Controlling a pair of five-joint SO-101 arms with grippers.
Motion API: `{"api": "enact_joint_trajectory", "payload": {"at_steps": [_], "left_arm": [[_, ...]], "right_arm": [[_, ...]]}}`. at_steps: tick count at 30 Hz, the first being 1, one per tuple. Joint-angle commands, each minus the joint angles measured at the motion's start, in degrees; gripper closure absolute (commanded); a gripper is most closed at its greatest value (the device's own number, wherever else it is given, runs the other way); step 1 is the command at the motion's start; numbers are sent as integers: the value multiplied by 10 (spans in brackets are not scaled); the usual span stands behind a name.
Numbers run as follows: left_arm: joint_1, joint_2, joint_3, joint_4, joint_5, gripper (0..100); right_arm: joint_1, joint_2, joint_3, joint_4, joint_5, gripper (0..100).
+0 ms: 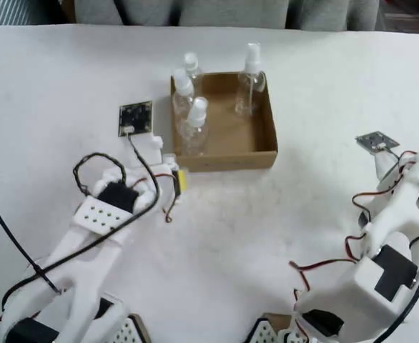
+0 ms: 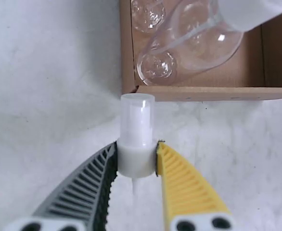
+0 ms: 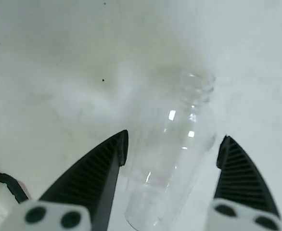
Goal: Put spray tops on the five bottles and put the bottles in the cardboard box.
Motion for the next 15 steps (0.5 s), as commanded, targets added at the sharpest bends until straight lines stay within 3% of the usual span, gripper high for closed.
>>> {"api": "enact_joint_trajectory", "payload": {"at_steps": [1,8,15], "left_arm": [[-7,-25,-2,-14,-5,979],[-7,-25,10,-43,-5,979],[-7,-25,16,-49,-5,978]], "right_arm": [[-6,-55,44,-37,9,740],[-15,-145,163,-142,-24,743],[-15,-145,158,-153,-37,744]]}}
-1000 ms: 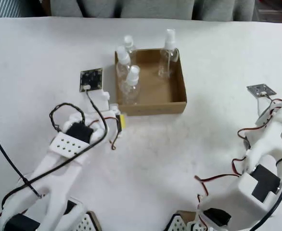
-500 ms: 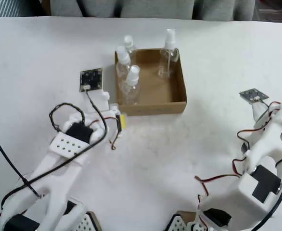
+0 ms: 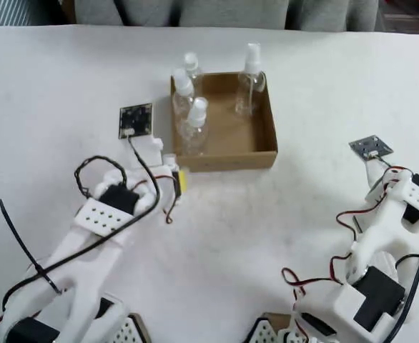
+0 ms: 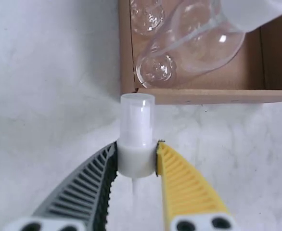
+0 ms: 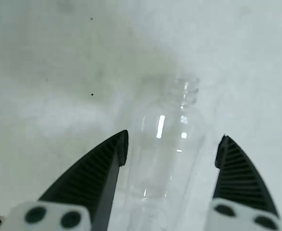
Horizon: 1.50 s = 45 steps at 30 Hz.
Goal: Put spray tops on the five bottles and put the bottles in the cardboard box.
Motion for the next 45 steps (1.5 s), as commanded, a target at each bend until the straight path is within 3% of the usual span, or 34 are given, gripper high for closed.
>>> {"api": "enact_joint_trajectory", "payload": {"at_steps": [1,28,40,45], "left_arm": [[-7,-25,-5,-16,-5,978],[-7,-25,-5,-16,-5,978],[-7,-25,-5,-16,-5,978],[-7,-25,-5,-16,-5,978]], "right_arm": [[-6,-23,-6,-8,-6,744],[-20,-22,19,-21,49,745],[-20,27,-15,-19,51,988],[-19,25,-22,-15,50,894]]}}
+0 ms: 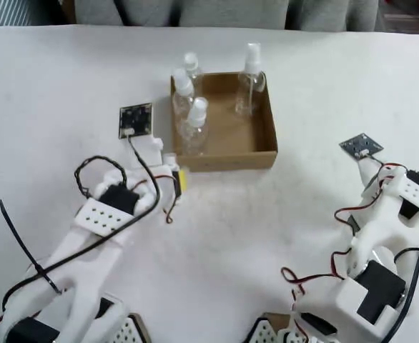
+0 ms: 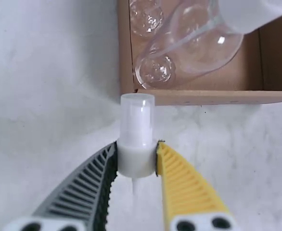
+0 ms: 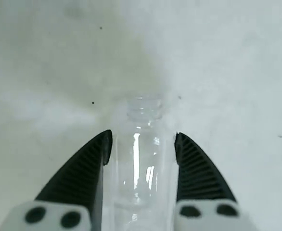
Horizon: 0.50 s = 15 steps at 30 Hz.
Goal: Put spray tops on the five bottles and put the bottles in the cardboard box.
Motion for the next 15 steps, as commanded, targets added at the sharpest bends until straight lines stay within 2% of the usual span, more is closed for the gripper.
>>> {"api": "enact_joint_trajectory", "payload": {"at_steps": [1,7,11,15], "left_arm": [[-7,-25,-5,-13,-5,978],[-7,-25,-5,-13,-5,978],[-7,-25,-6,-13,-5,978],[-7,-25,-6,-13,-5,978]], "right_arm": [[-3,-9,-14,4,4,863],[-5,-62,-13,35,13,698],[-4,-112,-10,104,97,724],[5,-127,4,117,129,760]]}}
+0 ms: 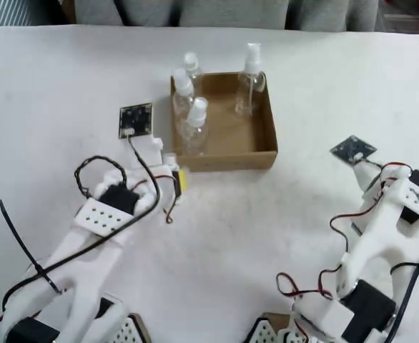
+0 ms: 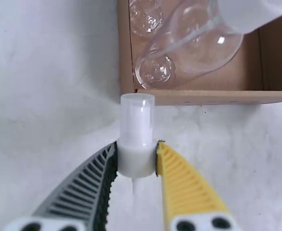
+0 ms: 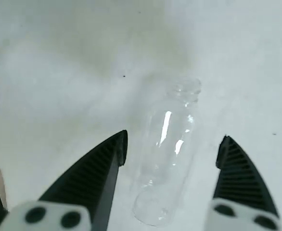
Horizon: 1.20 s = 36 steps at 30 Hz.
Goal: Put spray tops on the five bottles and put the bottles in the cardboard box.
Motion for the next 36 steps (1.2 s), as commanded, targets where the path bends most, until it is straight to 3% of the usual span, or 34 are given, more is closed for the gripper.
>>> {"api": "enact_joint_trajectory", "payload": {"at_steps": [1,10,18,23,36], "left_arm": [[-7,-25,-6,-13,-5,978],[-7,-25,-6,-13,-5,978],[-7,-25,-5,-13,-5,978],[-7,-25,-5,-13,-5,978],[-7,-25,-5,-13,-5,978]], "right_arm": [[7,-32,9,15,47,762],[27,-32,58,-64,79,762],[29,-31,60,-80,83,760],[33,-31,62,-89,83,706],[29,-8,89,-125,83,718]]}}
